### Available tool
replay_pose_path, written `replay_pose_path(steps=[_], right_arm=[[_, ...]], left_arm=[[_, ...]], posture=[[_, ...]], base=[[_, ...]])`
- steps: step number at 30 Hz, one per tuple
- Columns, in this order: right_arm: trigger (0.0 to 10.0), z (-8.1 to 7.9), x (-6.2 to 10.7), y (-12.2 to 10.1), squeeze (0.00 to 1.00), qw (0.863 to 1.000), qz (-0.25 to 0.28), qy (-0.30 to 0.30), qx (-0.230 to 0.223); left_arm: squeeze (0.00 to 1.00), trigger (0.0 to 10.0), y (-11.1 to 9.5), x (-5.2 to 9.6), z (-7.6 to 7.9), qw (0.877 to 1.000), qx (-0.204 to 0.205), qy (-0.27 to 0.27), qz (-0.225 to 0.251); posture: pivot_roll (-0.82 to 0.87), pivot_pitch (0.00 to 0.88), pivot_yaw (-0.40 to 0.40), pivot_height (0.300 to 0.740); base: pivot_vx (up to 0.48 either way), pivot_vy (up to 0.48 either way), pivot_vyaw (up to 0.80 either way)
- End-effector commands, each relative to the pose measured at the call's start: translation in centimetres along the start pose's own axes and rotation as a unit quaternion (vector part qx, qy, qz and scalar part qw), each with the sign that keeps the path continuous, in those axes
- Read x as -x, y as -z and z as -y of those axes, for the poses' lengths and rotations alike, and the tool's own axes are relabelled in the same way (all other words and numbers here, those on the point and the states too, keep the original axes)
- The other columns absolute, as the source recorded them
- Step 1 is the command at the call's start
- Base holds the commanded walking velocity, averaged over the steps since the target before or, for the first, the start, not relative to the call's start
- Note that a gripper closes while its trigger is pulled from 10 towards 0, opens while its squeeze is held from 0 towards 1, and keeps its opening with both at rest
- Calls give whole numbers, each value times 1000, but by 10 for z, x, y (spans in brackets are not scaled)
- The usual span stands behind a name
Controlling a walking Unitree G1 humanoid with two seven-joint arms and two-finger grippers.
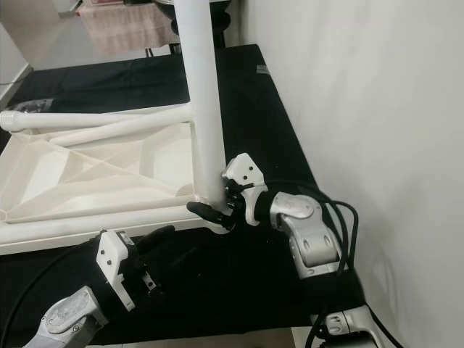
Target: Building children table
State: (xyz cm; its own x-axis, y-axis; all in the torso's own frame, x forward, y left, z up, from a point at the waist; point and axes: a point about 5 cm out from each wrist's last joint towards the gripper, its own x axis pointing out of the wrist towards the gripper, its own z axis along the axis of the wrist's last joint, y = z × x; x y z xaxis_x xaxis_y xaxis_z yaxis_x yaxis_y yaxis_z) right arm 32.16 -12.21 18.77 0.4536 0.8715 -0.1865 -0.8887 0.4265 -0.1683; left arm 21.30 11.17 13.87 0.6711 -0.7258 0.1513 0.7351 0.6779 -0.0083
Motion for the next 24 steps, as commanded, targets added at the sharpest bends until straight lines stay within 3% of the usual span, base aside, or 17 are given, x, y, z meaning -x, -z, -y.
replay_pose_path(steps=[1,2,3,4,5,13,20,21,22,23,24], right_arm=[[10000,4,-8,-2,0,998,-5,-56,-5],[10000,10,-8,-4,0,997,-7,-74,-9],[3725,15,-9,-5,0,996,-10,-92,-13],[3725,15,-9,-5,0,996,-10,-92,-13],[0,17,-9,-6,0,994,-11,-110,-21],[0,24,-10,-3,0,991,-24,-129,-25],[0,30,1,11,0,998,-33,-49,-11],[0,29,4,15,0,999,-31,-11,-14],[0,29,4,15,0,999,-31,-11,-14],[0,24,3,21,0,998,-25,46,-33],[0,15,-3,30,0,985,-22,156,-67]], left_arm=[[0,10000,5,2,0,1000,5,-4,-13],[0,10000,5,2,0,1000,5,-4,-13],[0,10000,5,2,0,1000,5,-3,-13],[0,10000,5,2,0,1000,5,-3,-13],[0,10000,5,2,1,1000,5,-3,-13],[0,10000,5,2,2,1000,5,-3,-13],[0,10000,4,3,3,1000,6,-3,-12],[0,10000,4,3,3,1000,7,-3,-12],[0,10000,4,3,3,1000,7,-3,-12],[0,10000,4,3,3,1000,7,-3,-12],[0,10000,4,4,3,1000,7,-3,-12]], posture=[[-24,173,59,740],[-24,173,59,740],[-20,172,56,740],[-20,172,56,740],[-20,172,56,740],[-14,181,51,740],[-23,190,45,740],[-28,192,43,740],[-28,192,43,740],[-32,191,30,740],[-37,193,32,740]], base=[[0,0,0],[0,0,0],[0,0,0],[0,0,0],[0,0,0],[0,0,0],[0,0,0],[0,0,0],[0,0,0],[0,0,0],[0,0,0]])
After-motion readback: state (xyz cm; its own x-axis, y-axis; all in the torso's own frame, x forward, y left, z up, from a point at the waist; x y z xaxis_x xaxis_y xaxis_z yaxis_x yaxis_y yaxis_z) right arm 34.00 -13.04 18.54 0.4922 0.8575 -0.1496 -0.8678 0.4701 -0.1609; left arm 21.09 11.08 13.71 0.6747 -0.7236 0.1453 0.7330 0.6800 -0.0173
